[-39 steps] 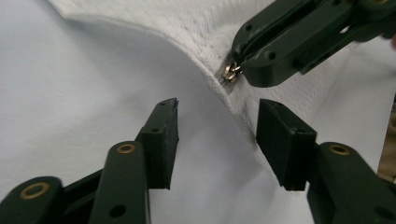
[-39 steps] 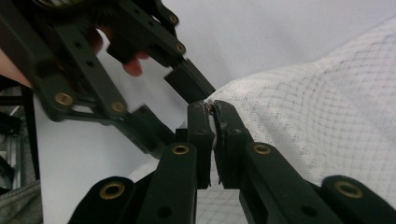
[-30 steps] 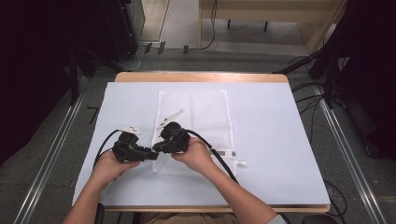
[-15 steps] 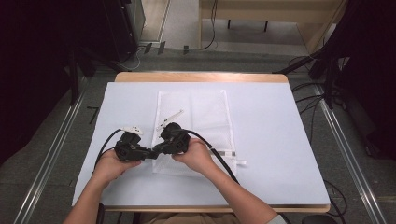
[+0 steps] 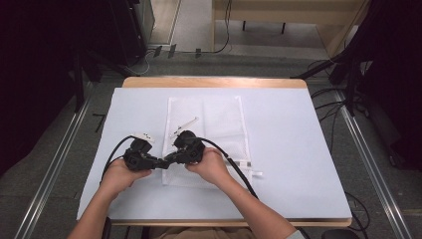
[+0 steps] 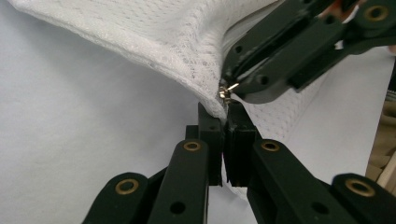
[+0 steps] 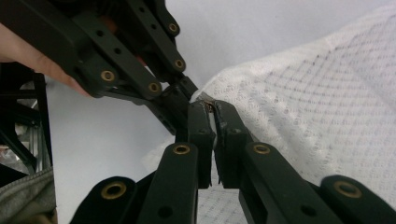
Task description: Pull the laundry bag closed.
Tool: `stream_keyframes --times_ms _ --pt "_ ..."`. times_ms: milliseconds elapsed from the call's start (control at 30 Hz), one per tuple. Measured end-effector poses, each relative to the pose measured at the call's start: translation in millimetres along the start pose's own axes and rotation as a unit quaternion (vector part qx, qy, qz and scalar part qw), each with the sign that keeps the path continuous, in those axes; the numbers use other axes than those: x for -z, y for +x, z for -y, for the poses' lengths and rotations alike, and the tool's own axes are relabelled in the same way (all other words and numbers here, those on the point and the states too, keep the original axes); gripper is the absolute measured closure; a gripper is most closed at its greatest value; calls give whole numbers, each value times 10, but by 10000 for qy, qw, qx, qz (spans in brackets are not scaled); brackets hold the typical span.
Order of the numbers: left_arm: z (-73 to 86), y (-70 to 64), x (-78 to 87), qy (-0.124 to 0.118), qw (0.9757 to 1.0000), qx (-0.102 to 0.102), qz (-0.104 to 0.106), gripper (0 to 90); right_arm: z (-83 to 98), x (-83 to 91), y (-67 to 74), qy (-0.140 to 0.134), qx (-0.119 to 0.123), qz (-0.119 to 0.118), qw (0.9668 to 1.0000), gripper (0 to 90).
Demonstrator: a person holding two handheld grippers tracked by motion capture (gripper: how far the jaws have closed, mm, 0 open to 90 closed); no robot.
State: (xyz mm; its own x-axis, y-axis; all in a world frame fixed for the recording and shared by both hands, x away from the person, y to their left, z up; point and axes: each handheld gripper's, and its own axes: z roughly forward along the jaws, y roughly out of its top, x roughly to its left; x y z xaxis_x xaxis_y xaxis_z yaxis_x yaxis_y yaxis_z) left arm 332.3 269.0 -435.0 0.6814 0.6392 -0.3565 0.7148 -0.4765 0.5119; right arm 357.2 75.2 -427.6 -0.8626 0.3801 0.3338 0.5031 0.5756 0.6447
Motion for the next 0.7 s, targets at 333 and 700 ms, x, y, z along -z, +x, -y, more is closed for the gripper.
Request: stream_keyframes --times_ms 333,700 --pt "14 32 30 44 10000 73 -4 886 39 -23 -67 23 -50 102 9999 885" --pt "31 32 35 6 10000 4 12 883 101 0 -129 48 -84 104 9999 884"
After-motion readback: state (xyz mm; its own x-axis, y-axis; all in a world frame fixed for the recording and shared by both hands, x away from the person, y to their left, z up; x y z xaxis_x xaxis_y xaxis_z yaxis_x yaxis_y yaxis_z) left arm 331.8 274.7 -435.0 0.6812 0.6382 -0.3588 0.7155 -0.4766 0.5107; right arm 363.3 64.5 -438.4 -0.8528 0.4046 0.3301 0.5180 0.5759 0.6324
